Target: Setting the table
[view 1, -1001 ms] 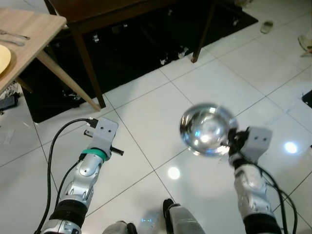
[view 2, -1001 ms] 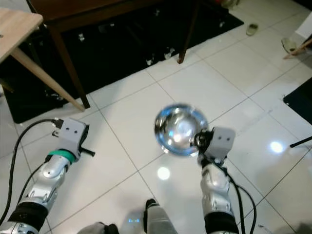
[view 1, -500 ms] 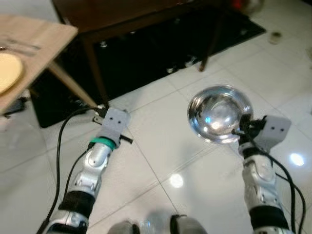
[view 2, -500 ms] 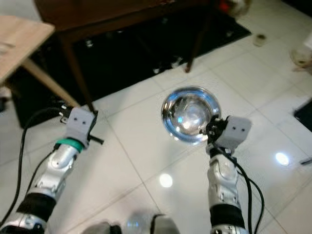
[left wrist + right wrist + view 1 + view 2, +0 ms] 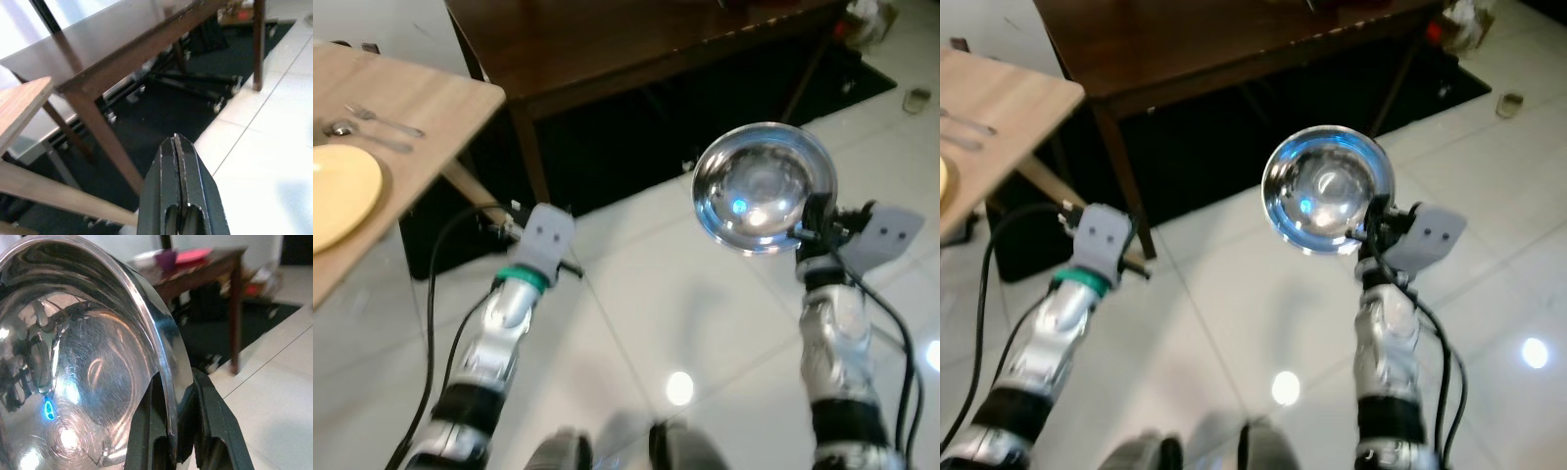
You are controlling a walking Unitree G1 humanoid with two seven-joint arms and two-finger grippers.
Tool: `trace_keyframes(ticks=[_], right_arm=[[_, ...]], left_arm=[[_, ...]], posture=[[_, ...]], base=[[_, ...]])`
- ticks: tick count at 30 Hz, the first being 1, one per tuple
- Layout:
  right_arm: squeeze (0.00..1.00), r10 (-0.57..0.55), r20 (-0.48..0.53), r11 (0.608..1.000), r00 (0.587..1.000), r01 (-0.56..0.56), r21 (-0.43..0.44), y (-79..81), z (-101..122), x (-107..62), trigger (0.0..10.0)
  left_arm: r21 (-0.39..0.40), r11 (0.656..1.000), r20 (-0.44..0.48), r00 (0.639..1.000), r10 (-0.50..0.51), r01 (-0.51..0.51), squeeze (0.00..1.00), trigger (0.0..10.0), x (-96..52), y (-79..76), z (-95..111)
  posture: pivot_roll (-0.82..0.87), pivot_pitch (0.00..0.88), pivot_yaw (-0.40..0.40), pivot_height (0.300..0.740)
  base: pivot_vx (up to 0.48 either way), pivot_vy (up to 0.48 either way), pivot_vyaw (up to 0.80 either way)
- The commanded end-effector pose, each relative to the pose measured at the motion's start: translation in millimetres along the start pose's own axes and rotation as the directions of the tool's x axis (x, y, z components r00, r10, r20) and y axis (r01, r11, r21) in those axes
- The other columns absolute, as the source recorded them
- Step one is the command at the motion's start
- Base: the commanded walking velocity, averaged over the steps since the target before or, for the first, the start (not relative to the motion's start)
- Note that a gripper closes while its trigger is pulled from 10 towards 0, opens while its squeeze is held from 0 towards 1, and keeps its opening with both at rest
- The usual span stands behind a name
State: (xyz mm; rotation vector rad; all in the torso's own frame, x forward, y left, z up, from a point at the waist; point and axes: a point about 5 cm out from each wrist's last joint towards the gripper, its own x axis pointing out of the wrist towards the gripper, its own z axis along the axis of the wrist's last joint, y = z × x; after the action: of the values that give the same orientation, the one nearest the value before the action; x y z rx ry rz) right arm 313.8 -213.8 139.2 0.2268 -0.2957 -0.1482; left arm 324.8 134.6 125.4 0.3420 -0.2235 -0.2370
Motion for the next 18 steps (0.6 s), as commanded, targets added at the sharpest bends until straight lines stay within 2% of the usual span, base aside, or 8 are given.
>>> trace_keyframes(ticks=[1, 18], right_arm=[[0.00, -0.024, 0.000, 1.000, 1.000, 0.024, -0.001, -7.9, 0.2, -3.2, 10.0], [0.00, -0.017, -0.018, 1.000, 1.000, 0.017, 0.003, -6.0, -0.8, -5.1, 10.0]], left_arm=[[0.009, 0.999, 0.020, 0.999, -0.038, 0.038, 0.00, 10.0, -0.5, -8.9, 3.6], [0.006, 0.999, 0.037, 0.998, -0.050, 0.050, 0.00, 10.0, 3.2, -14.0, 9.7]], posture=[[-0.10, 0.127, 0.085, 0.740], [-0.10, 0.132, 0.085, 0.740]], base=[[0.364, 0.000, 0.00], [0.335, -0.325, 0.00]])
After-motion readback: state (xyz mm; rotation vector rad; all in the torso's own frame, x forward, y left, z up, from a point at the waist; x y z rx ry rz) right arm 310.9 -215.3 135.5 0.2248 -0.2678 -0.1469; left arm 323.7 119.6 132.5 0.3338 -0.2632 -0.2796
